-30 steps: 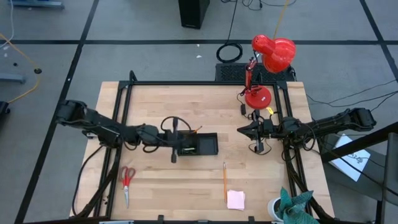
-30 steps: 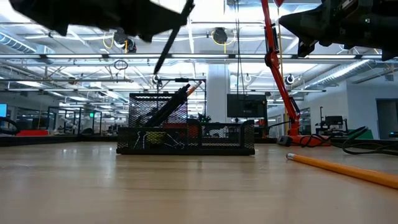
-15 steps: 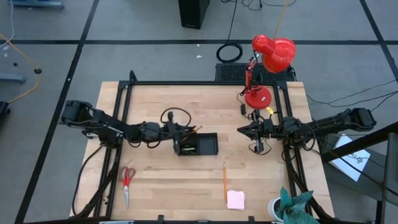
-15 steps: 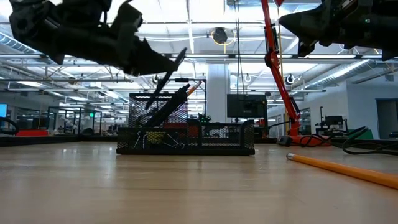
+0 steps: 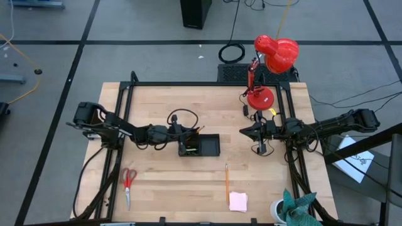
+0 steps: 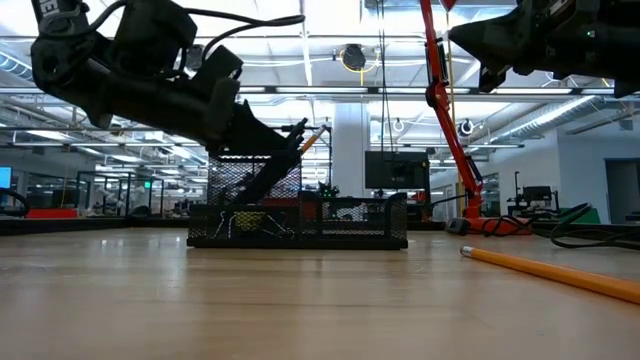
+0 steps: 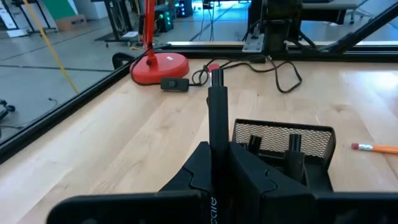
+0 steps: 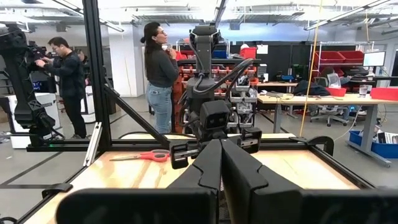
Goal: Pick and place office supplies into organizer
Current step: Put the black pen into the mesh desk organizer, then put the pencil into the mesh desk organizer
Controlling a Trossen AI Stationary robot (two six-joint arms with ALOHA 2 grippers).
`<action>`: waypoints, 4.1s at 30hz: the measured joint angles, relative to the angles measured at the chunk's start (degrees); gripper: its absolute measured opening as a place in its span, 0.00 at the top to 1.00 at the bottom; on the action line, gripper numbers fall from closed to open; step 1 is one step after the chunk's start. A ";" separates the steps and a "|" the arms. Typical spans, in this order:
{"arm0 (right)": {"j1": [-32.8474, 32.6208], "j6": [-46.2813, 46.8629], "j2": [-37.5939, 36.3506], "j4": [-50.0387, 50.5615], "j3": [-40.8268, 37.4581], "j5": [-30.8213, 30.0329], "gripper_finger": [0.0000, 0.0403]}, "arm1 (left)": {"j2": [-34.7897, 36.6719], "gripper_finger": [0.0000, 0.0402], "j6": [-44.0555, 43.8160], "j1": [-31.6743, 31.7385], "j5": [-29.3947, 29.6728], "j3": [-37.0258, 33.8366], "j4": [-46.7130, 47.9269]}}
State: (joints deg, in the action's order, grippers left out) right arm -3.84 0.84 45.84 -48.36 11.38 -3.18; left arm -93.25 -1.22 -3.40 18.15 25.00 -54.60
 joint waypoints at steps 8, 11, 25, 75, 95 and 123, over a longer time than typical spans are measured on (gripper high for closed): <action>0.00 0.02 0.00 0.00 0.00 0.00 0.99 | -0.01 0.85 -1.84 -0.09 -1.88 0.02 0.21; 0.00 0.00 0.00 0.00 0.00 0.00 0.99 | -0.02 0.78 -1.96 -0.11 -3.06 0.04 0.28; 0.00 0.00 0.00 0.02 0.00 0.00 0.99 | 0.30 0.60 5.09 -2.72 2.92 0.03 -0.22; 0.00 -0.44 0.00 0.63 0.00 -0.17 0.99 | -36.44 0.99 8.22 -11.07 -16.68 60.08 46.88; 0.00 -0.50 -0.02 0.79 0.00 -0.22 0.99 | -38.72 0.99 -2.08 -11.06 -21.38 60.15 58.66; 0.00 -0.46 0.00 1.09 -0.02 -0.24 0.99 | -30.55 0.98 -5.11 -20.25 -25.92 59.61 81.93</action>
State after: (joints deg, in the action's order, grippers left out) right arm -3.84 0.38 45.84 -47.27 11.35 -3.42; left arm -123.80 -6.33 -23.65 -7.77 84.60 27.33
